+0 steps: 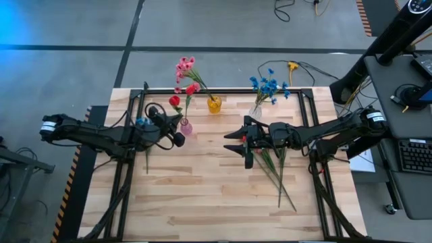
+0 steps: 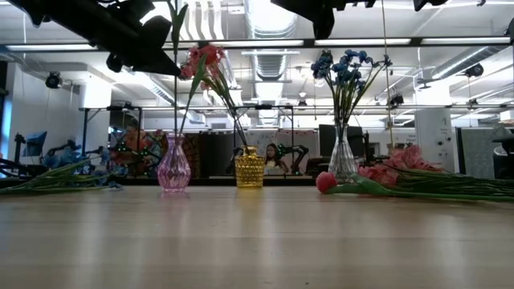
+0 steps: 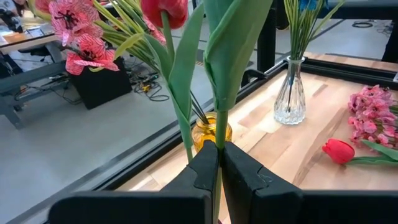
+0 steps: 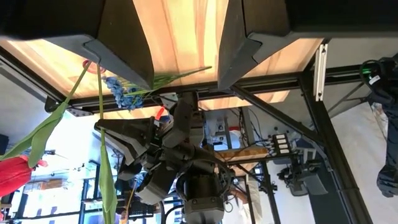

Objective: Sort flowers into vase by color
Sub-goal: Put the left red flower into the violet vase

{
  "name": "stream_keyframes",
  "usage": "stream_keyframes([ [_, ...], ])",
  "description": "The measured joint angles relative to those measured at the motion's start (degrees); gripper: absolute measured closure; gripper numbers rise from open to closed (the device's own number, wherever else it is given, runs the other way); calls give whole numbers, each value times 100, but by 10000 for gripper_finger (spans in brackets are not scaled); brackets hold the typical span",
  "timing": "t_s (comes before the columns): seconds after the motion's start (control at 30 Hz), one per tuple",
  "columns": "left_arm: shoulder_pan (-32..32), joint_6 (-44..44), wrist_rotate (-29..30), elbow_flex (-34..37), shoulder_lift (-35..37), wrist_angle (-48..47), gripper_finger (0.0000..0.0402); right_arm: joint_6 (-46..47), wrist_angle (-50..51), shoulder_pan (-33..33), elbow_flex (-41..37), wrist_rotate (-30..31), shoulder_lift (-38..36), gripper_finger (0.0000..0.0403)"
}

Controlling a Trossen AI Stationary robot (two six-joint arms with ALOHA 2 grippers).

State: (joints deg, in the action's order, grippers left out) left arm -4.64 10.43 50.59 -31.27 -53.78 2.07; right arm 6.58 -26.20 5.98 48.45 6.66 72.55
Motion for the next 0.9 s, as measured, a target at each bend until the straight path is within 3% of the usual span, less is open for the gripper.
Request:
stream_keyframes([
  [0.23, -1, 61, -4, 0, 5, -2, 395, 69, 30, 0, 0, 0, 0, 224],
  [0.6, 0, 86, -15, 0, 9, -190, 304, 199, 73, 0, -2, 0, 0, 216],
  [0.9, 0, 115, 11, 0, 113, -508, 259, 301, 98, 0, -2, 0, 0, 213],
])
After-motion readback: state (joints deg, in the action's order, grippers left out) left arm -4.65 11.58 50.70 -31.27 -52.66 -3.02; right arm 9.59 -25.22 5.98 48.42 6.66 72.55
